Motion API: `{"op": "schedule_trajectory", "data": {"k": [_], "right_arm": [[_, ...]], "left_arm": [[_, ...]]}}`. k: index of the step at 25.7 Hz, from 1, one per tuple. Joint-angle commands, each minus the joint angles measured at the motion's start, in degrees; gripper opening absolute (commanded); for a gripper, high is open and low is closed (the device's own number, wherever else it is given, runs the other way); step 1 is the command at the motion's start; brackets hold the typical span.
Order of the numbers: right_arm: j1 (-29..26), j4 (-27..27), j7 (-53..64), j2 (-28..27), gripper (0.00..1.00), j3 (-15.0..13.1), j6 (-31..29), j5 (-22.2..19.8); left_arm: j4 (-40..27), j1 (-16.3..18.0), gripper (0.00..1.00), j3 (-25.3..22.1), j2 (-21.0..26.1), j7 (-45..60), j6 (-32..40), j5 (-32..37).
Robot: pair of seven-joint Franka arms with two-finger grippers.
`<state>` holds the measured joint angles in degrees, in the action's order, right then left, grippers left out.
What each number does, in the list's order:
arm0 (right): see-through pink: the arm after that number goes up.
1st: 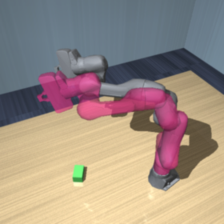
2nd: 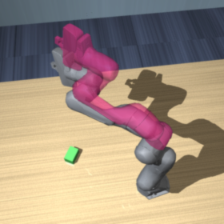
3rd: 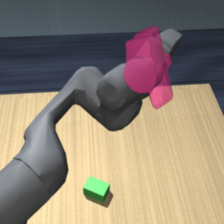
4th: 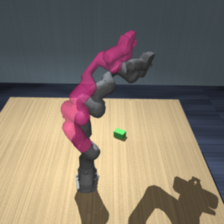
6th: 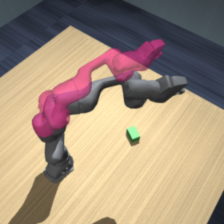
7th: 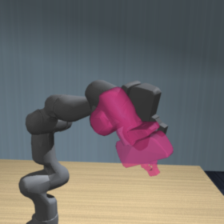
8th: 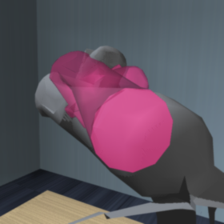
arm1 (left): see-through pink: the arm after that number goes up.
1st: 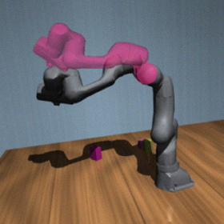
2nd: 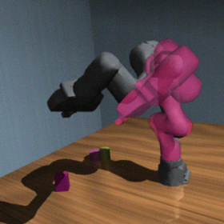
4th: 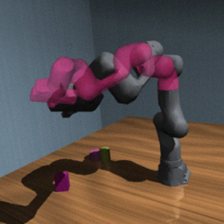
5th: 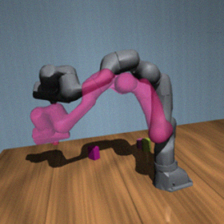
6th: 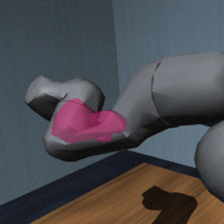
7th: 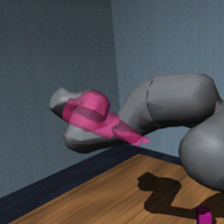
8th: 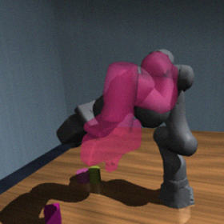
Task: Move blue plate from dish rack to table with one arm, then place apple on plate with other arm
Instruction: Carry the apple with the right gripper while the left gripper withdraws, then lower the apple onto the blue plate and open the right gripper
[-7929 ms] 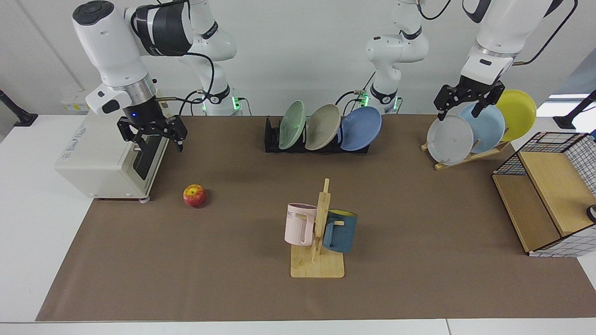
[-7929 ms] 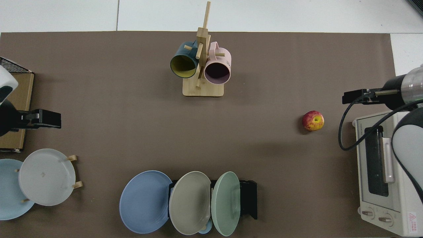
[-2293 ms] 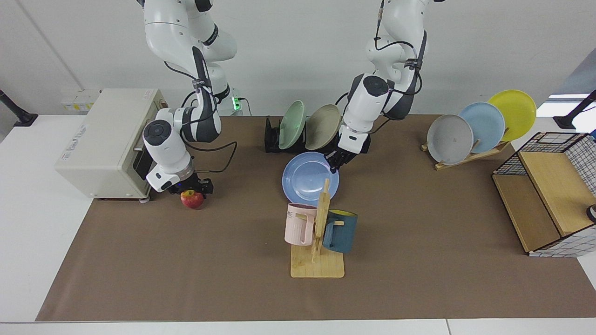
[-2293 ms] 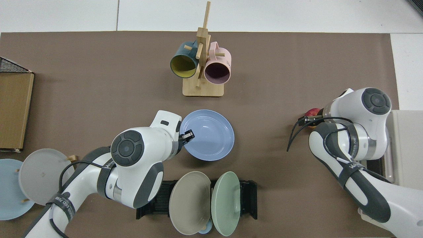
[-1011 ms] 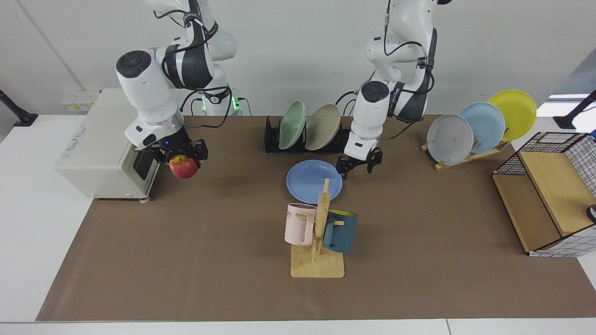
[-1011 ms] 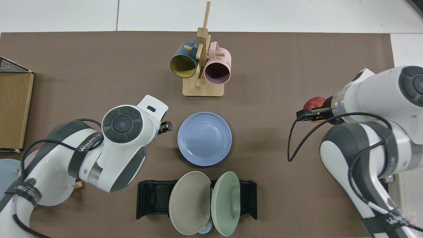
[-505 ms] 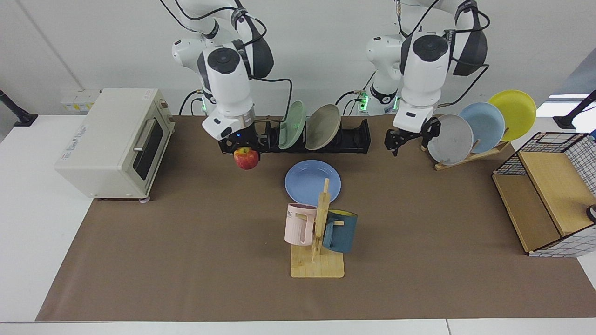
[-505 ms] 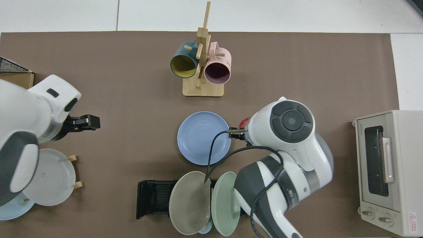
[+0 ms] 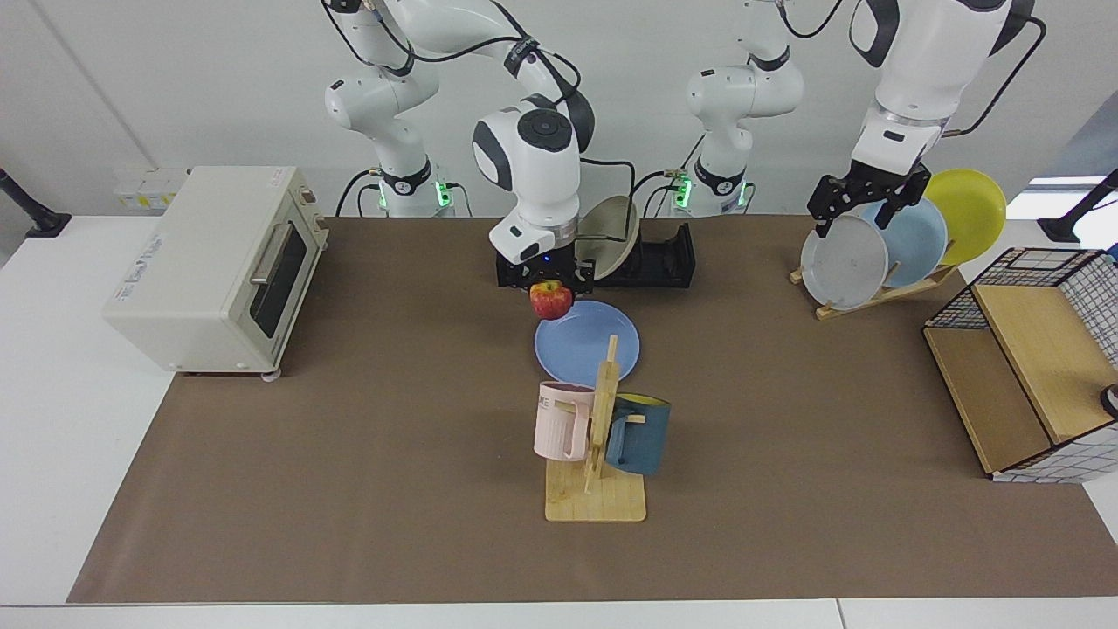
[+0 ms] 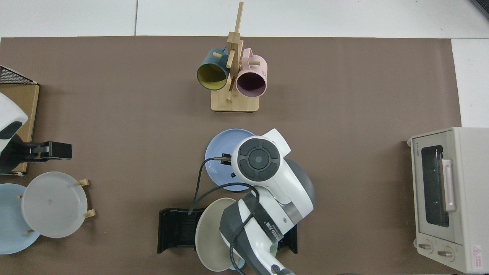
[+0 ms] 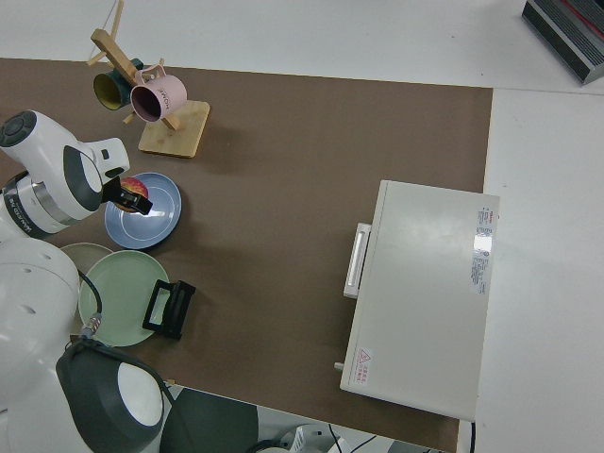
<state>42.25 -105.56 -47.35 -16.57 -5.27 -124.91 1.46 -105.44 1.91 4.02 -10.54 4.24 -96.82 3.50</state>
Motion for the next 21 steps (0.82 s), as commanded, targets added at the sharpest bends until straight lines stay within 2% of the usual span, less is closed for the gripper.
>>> {"op": "schedule_trajectory", "data": {"k": [1, 8, 10, 11, 12, 13, 14, 15, 16, 21], "right_arm": [[0.73, 1.06, -1.6, -3.56, 0.0, -0.35, -3.83, 1.53], [0.82, 0.44, -1.6, -6.99, 0.0, -0.18, -6.74, 2.05], [0.82, 0.0, -1.69, -7.08, 0.0, -0.18, -7.27, 3.19], [0.82, -0.17, -1.6, -7.16, 0.04, -0.18, -7.62, 4.42], [0.9, -0.35, -1.6, -7.17, 0.1, -0.09, -7.97, 5.21], [0.99, -0.44, -1.6, -7.17, 0.23, -0.17, -8.15, 5.74], [1.43, -0.44, -1.51, -7.25, 0.46, -0.09, -8.15, 6.01], [1.61, -0.52, -1.25, -7.34, 0.85, -0.17, -8.24, 6.01], [1.61, -0.96, -0.81, -7.25, 1.0, -0.18, -8.24, 5.84], [2.14, 0.18, -0.11, -6.73, 1.0, -0.35, -7.45, 4.78]], "left_arm": [[0.93, 0.9, 1.0, -0.07, 0.43, -1.52, 1.38, -0.86], [0.76, 0.9, 1.0, -0.07, 0.61, -1.43, 0.76, -0.86], [0.58, 0.9, 1.0, -0.07, 0.7, -1.43, 0.58, -0.86], [0.58, 0.9, 1.0, -0.07, 0.7, -1.43, 0.5, -0.86], [0.58, 0.9, 1.0, -0.07, 0.78, -1.43, 0.41, -0.86], [0.58, 0.9, 1.0, -0.07, 0.78, -1.43, 0.41, -0.86], [0.58, 0.9, 1.0, 0.02, 0.87, -1.43, 0.41, -0.86], [0.5, 0.9, 1.0, 0.02, 0.87, -1.43, 0.41, -0.86], [0.49, 0.9, 1.0, 0.02, 0.87, -1.43, 0.32, -0.86], [0.49, 0.9, 1.0, 0.02, 0.96, -1.43, 0.15, -0.95]]}}
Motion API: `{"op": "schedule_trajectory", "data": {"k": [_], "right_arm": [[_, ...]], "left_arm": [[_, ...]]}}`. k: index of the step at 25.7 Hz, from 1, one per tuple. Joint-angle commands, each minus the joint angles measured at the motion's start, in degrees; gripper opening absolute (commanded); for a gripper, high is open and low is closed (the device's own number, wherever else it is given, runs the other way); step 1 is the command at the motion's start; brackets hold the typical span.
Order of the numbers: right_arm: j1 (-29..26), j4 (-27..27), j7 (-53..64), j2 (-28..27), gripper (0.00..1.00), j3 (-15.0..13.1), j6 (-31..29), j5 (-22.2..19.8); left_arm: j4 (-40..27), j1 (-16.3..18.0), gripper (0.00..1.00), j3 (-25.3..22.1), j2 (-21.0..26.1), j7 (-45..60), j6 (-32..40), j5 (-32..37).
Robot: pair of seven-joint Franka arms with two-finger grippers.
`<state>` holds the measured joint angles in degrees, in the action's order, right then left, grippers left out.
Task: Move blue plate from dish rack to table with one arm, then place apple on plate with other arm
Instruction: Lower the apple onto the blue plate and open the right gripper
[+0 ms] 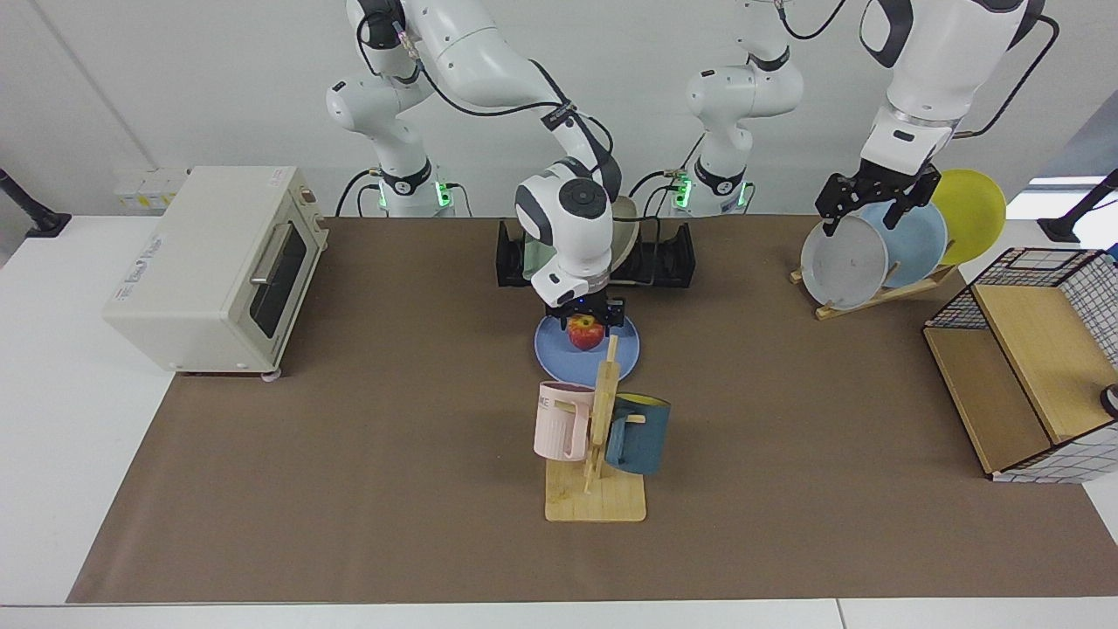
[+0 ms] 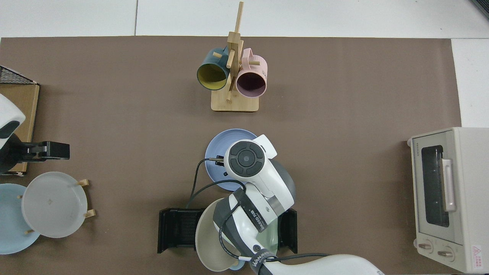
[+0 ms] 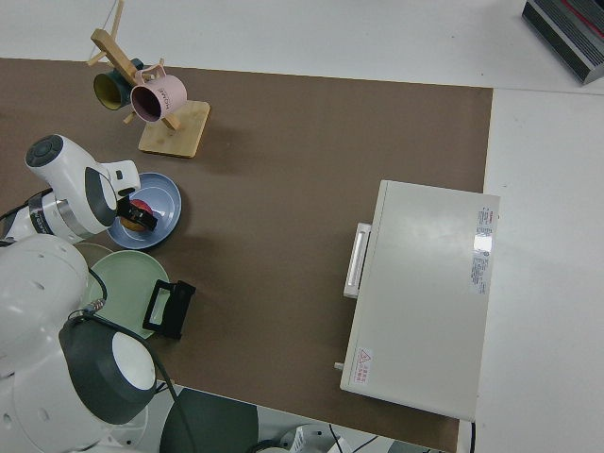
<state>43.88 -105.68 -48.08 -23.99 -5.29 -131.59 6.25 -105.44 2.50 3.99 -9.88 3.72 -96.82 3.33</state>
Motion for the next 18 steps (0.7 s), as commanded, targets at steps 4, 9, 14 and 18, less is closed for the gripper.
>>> {"op": "schedule_trajectory", "data": {"k": [4, 9, 14, 18], "right_arm": [[0.33, 2.49, 0.71, 2.71, 1.0, -0.59, 2.21, -0.01], [-0.29, 3.64, 3.33, 7.19, 1.0, -0.95, 5.99, 0.34], [-5.29, 3.55, 10.62, 13.0, 1.0, -1.3, 9.94, 0.08], [-10.03, 3.47, 17.39, 15.2, 1.0, -1.39, 12.23, -0.09]], "left_arm": [[0.5, 0.23, 1.0, 0.06, 0.48, -0.91, -0.13, -0.78], [0.5, 0.31, 1.0, 0.06, 0.48, -0.91, -0.13, -0.78], [0.5, 0.23, 1.0, 0.14, 0.48, -0.91, -0.22, -0.78], [0.5, 0.31, 1.0, 0.14, 0.48, -0.91, -0.22, -0.78]]}}
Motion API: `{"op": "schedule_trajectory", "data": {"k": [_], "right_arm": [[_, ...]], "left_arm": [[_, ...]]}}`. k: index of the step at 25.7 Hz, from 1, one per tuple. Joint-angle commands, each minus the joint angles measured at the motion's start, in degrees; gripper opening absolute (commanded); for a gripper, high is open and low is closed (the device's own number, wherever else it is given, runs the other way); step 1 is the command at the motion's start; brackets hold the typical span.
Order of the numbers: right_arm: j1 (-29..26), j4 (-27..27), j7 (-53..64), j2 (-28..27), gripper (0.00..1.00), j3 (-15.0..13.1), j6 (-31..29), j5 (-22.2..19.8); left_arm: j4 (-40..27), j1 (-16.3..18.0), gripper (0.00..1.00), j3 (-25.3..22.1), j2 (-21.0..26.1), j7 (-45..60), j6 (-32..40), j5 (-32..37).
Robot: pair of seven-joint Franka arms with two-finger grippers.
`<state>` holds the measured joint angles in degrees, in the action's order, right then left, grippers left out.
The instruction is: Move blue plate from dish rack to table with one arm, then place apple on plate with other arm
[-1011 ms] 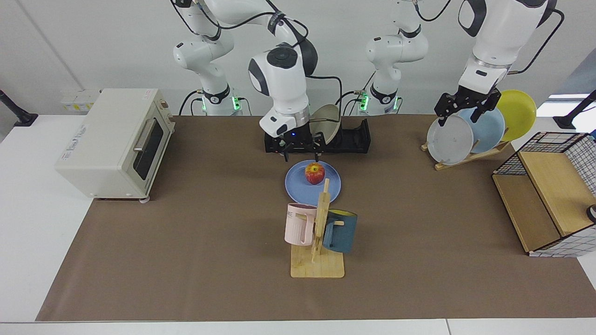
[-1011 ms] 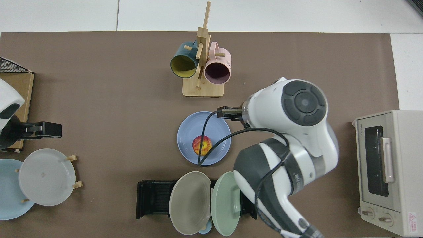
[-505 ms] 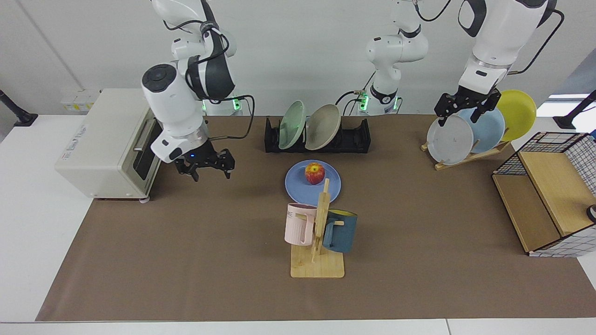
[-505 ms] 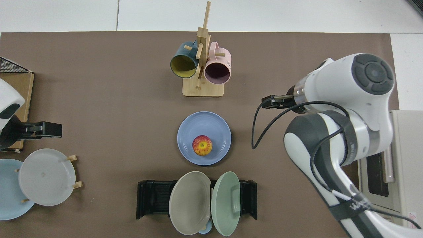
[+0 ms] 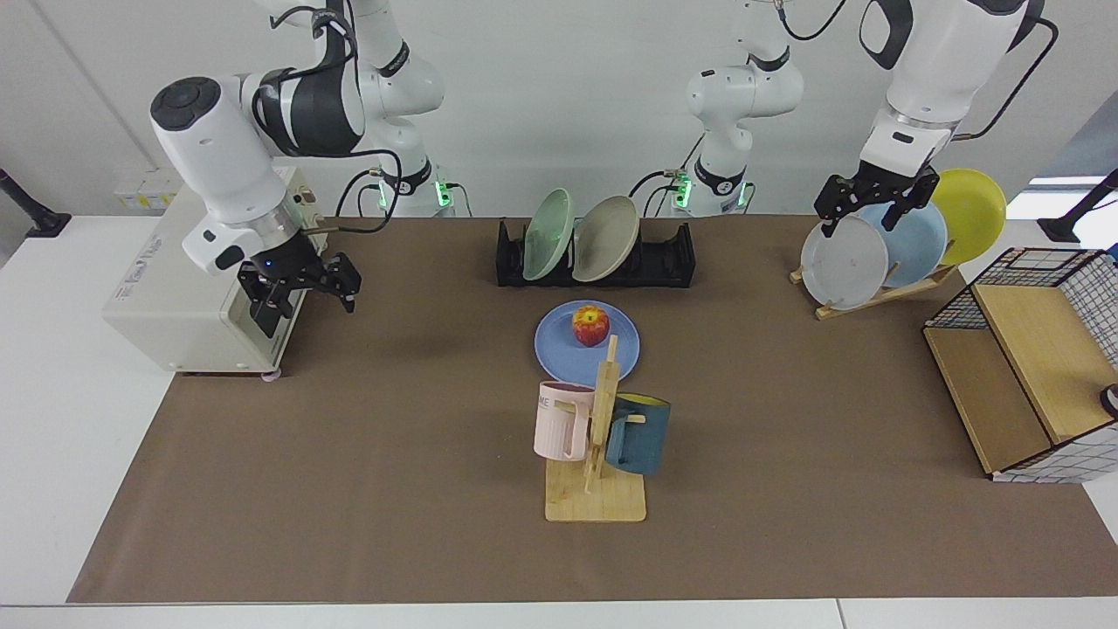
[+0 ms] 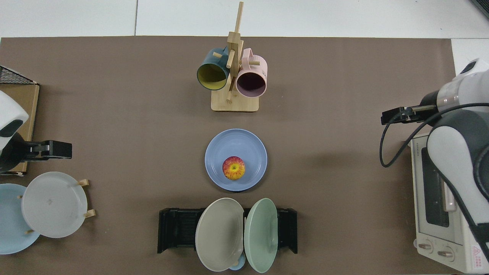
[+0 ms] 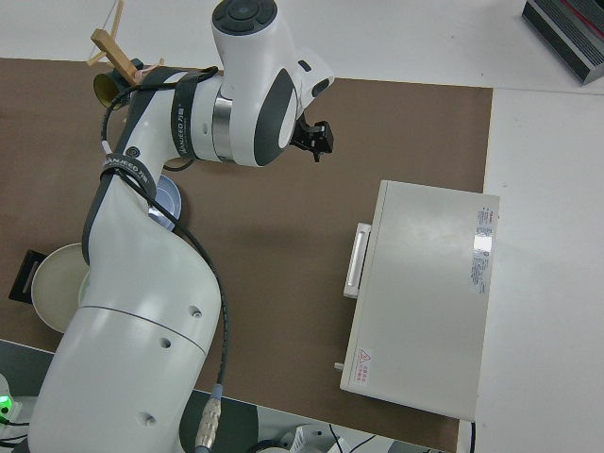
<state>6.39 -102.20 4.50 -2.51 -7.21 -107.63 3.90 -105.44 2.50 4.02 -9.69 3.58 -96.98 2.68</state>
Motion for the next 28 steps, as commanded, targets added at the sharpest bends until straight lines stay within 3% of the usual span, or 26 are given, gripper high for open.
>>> {"op": "schedule_trajectory", "data": {"k": [1, 12, 16, 28], "right_arm": [[-0.59, -0.55, -1.34, 5.14, 1.0, 0.62, 4.35, 0.22], [0.38, -0.64, -7.4, 7.0, 1.0, 1.59, 5.15, -3.64], [0.73, -0.55, -7.05, 6.73, 1.0, 1.67, 5.42, -7.15], [0.73, -1.34, -16.28, 7.7, 1.0, 2.03, 4.1, -4.96]], "left_arm": [[0.49, 0.66, 1.0, -0.06, 0.38, -2.69, -0.41, -1.28], [0.49, 0.84, 1.0, -0.06, 0.38, -2.79, -0.41, -1.19], [0.49, 0.84, 1.0, 0.02, 0.46, -2.79, -0.41, -1.19], [0.41, 0.84, 1.0, 0.02, 0.55, -2.53, -0.41, -1.19]]}}
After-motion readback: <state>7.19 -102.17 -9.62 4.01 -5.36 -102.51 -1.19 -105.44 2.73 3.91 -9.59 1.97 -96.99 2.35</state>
